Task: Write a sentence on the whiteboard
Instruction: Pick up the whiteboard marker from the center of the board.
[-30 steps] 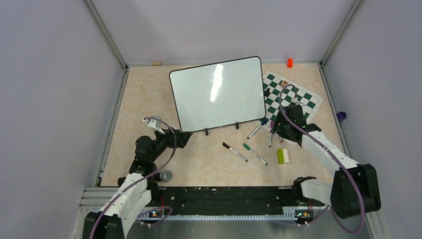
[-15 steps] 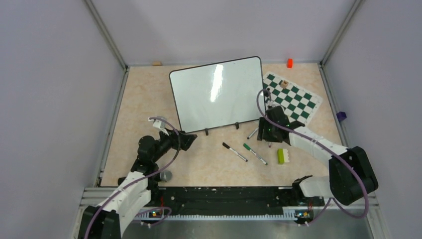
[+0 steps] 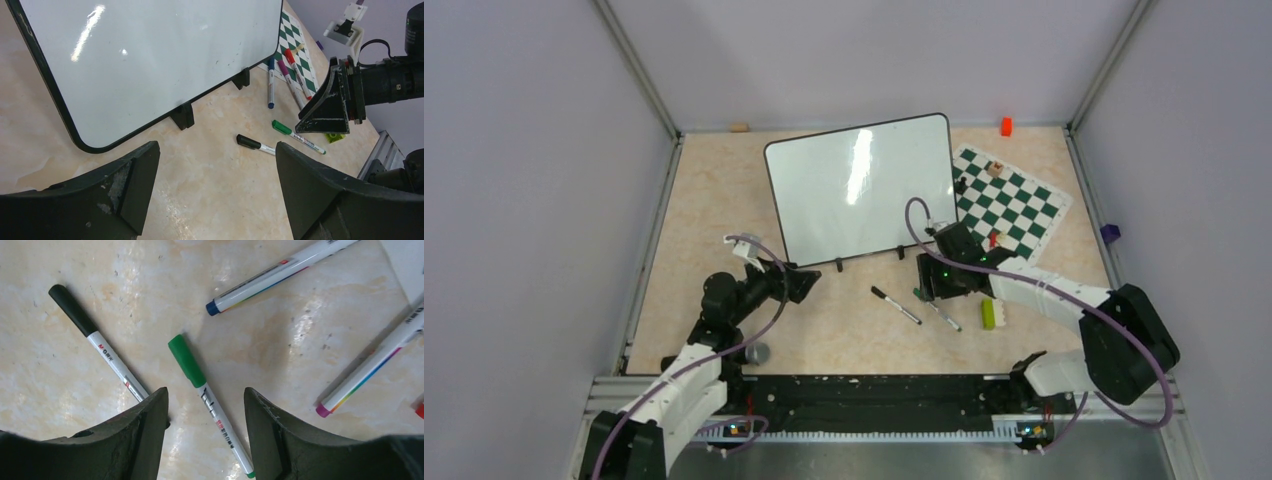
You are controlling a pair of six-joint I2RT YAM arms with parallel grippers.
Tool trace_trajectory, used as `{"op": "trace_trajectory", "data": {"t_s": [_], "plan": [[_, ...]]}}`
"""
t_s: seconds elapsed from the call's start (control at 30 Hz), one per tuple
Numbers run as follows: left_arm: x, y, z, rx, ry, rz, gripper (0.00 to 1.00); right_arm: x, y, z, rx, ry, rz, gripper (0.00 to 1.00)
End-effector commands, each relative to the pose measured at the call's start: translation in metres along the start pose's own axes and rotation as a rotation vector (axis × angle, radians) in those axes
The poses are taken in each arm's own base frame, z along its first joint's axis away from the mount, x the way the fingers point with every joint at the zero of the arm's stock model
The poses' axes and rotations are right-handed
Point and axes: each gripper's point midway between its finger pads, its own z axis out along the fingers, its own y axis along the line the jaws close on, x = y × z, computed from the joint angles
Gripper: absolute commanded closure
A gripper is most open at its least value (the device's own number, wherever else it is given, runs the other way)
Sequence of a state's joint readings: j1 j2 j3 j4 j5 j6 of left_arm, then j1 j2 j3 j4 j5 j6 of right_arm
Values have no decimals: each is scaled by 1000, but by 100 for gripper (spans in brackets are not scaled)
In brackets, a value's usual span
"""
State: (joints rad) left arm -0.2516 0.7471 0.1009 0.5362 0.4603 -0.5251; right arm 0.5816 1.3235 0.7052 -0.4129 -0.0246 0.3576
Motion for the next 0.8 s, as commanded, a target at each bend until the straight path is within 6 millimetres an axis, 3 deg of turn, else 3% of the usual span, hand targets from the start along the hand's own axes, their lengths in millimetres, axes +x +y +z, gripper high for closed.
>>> {"op": "trace_trajectory", "data": {"t_s": [0.0,0.13,0.3,0.33,0.37,0.53,0.77], "plan": [[-22,-16,4,61,-61,60,9,7,16,4,-37,44,-67,44],[-20,-16,5,66,-52,59,9,19,14,13,10,107,-95,51],[-19,-18,6,74,-45,61,9,25,4,23,110,142,-123,83],[-18,-19,7,77,-42,62,9,24,5,23,112,142,-127,96],[-17,-19,7,80,-38,61,9,21,7,22,109,134,-127,100],[-12,-29,10,129,-7,48,9,0,23,-1,45,63,-125,100],[-10,-66,26,246,152,-202,13,-19,79,-40,-257,-7,-162,100]]}}
